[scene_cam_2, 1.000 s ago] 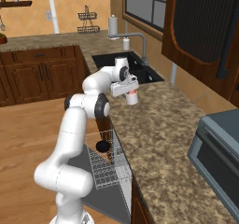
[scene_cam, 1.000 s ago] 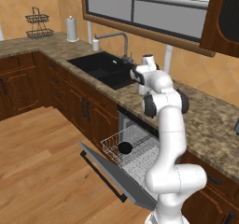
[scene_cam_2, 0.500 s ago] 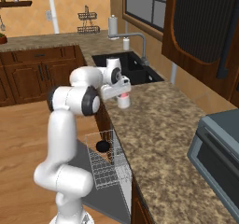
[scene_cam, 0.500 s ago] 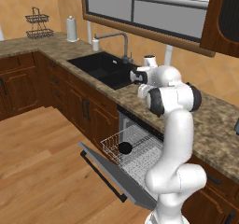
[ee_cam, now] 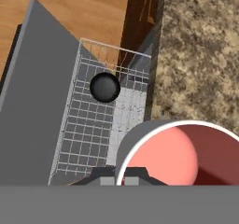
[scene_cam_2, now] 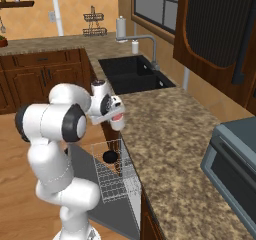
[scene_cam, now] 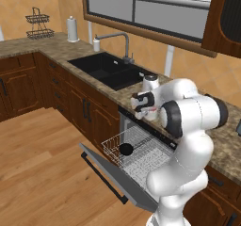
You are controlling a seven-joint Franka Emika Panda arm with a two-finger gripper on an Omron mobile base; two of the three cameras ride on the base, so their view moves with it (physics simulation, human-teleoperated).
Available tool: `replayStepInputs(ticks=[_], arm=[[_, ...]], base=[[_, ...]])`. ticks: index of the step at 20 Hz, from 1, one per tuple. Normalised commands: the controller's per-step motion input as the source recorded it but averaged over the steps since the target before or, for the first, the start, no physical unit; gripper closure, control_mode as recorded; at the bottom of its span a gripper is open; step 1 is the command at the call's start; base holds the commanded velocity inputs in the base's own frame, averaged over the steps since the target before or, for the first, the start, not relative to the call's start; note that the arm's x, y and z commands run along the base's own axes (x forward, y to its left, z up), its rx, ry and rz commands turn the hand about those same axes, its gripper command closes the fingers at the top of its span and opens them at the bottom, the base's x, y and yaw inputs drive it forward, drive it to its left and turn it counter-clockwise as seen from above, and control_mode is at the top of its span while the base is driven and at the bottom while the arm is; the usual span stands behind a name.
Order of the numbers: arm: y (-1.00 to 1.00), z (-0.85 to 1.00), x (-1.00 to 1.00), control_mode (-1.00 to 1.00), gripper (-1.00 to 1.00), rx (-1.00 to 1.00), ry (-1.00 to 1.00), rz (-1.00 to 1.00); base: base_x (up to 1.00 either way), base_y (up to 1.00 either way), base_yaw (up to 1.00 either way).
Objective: Pick up the cup and bowl from the counter, place them in the dishwasher, and close the dishwasher door.
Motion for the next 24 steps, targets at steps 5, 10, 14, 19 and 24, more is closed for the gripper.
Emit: replayStepInputs(ticks=[5, 10, 14, 19, 24], arm=[[0.39, -0.50, -0.90, -1.00, 1.00, 0.00, 0.01, -0.07], [0.31, -0.89, -0.20, -1.00, 1.00, 0.00, 0.02, -0.09], [0.05, -1.00, 0.15, -1.00, 1.00, -0.01, 0.01, -0.11], [0.00, -0.99, 0.35, -1.00, 1.00, -0.06, 0.00, -0.14], [0.00, -0.97, 0.21, -1.00, 1.00, -0.07, 0.00, -0.15]], base=[[0.00, 0.00, 0.00], [0.00, 0.00, 0.00], [0.00, 0.00, 0.00], [0.00, 0.00, 0.00], [0.00, 0.00, 0.00]])
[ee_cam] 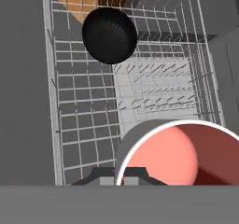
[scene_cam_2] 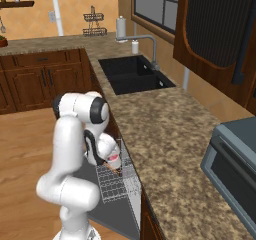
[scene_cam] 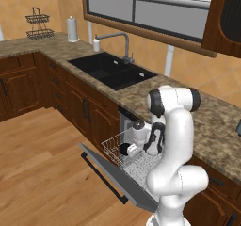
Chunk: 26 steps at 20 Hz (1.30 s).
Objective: Pick up the cup and bowl from the counter, place them in the dishwasher, and close the dishwasher door.
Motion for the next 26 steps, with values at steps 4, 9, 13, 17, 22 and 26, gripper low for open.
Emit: replayStepInputs(ticks=[4, 9, 13, 17, 22, 26], arm=[[0.00, -0.90, 0.15, -1.00, 1.00, -0.08, 0.00, -0.16], [-0.17, -0.61, 0.41, -1.00, 1.00, -0.04, 0.00, -0.14], [-0.18, -0.45, 0.61, -1.00, 1.00, 0.00, 0.00, -0.10], [-0.08, -0.40, 0.58, -1.00, 1.00, 0.00, 0.00, -0.05], [0.00, -0.12, 0.63, -1.00, 1.00, 0.00, 0.00, 0.00], [0.02, -0.06, 0.52, -1.00, 1.00, 0.00, 0.00, 0.00]], base=[[0.00, 0.00, 0.00], [0.00, 0.00, 0.00], [0.00, 0.00, 0.00], [0.00, 0.00, 0.00], [0.00, 0.00, 0.00], [0.00, 0.00, 0.00]])
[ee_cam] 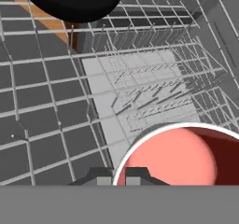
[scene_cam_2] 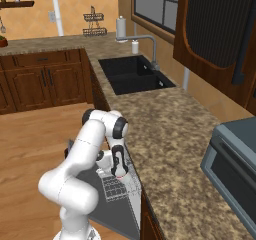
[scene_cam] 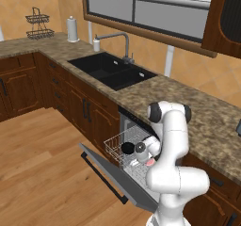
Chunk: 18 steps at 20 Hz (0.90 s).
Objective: Pick up the cup and bowl from the counter, place them in the dishwasher, and close the dishwasher door.
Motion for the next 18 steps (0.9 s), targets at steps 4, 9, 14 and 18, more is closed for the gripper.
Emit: replayStepInputs(ticks=[4, 9, 14, 18], arm=[[0.22, -0.11, 0.02, -1.00, -1.00, 0.00, 0.00, 0.00], [0.01, 0.58, -0.17, -1.00, -1.00, 0.00, -0.04, 0.00], [0.17, 0.99, -0.35, -1.00, -1.00, 0.00, 0.00, 0.00], [0.70, 1.00, -0.43, -1.00, -1.00, 0.00, 0.00, 0.00]], base=[[0.00, 0.00, 0.00], [0.00, 0.00, 0.00], [0.00, 0.00, 0.00], [0.00, 0.00, 0.00]])
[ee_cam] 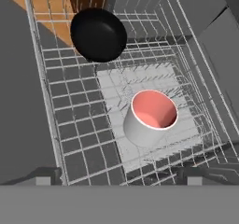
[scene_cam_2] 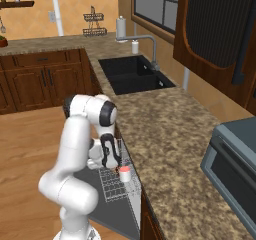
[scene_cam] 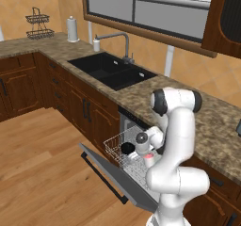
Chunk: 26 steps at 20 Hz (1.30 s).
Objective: Pick up the cup and bowl from the counter, place them in the dishwasher, and close the dishwasher door.
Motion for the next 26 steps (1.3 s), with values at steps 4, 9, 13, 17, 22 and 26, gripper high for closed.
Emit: replayStepInputs(ticks=[4, 9, 13, 17, 22, 26], arm=[[0.83, 1.00, -0.33, -1.00, -1.00, 0.00, 0.00, 0.00], [0.84, 1.00, -0.20, -1.00, -1.00, 0.00, 0.02, 0.00], [0.95, 1.00, -0.05, -1.00, -1.00, 0.00, 0.14, 0.00], [1.00, 1.00, -0.07, -1.00, -1.00, 0.00, 0.20, 0.00], [1.00, 1.00, -0.04, -1.00, -1.00, 0.00, 0.23, 0.00], [1.00, 1.00, -0.01, -1.00, -1.00, -0.05, 0.25, 0.00]], base=[[0.00, 0.00, 0.00], [0.00, 0.00, 0.00], [0.00, 0.00, 0.00], [0.00, 0.00, 0.00], [0.00, 0.00, 0.00], [0.00, 0.00, 0.00]])
